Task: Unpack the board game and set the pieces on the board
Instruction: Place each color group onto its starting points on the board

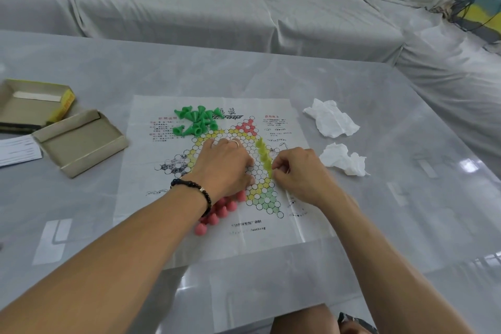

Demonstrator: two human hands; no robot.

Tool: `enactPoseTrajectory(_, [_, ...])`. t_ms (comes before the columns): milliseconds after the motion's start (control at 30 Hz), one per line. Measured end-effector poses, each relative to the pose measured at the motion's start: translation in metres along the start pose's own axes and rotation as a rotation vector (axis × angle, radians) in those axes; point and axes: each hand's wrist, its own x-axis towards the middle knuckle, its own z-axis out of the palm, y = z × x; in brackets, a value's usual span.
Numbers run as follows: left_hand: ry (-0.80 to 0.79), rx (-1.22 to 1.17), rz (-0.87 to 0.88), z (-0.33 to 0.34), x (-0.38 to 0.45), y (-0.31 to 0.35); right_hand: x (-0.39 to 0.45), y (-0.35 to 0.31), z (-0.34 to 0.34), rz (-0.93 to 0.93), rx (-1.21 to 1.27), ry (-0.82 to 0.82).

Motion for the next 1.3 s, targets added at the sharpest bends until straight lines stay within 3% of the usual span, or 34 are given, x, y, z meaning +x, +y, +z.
enactPoseTrajectory(433, [-0.003, -0.004, -0.002, -0.001, 0.0, 0.0, -0.004, 0.003, 0.002, 0.01, 0.065, -0.004])
enactPoseTrajectory(600, [-0.011, -0.025, -0.011, -0.002, -0.001, 0.0, -0.008, 0.016, -0.013, 0.059, 0.13, 0.112])
enactPoseTrajectory(867, [-0.029, -0.02, -0.006, -0.003, -0.001, 0.002, -0.022, 0.021, -0.023, 0.043, -0.071, -0.096])
enactPoseTrajectory(1100, [-0.031, -0.019, -0.009, -0.004, -0.001, 0.002, -0.018, 0.016, -0.006, 0.017, -0.17, -0.03])
enactPoseTrajectory(1300, [-0.015, -0.031, -0.01, -0.004, 0.0, 0.002, -0.006, 0.014, -0.022, 0.022, 0.009, 0.043])
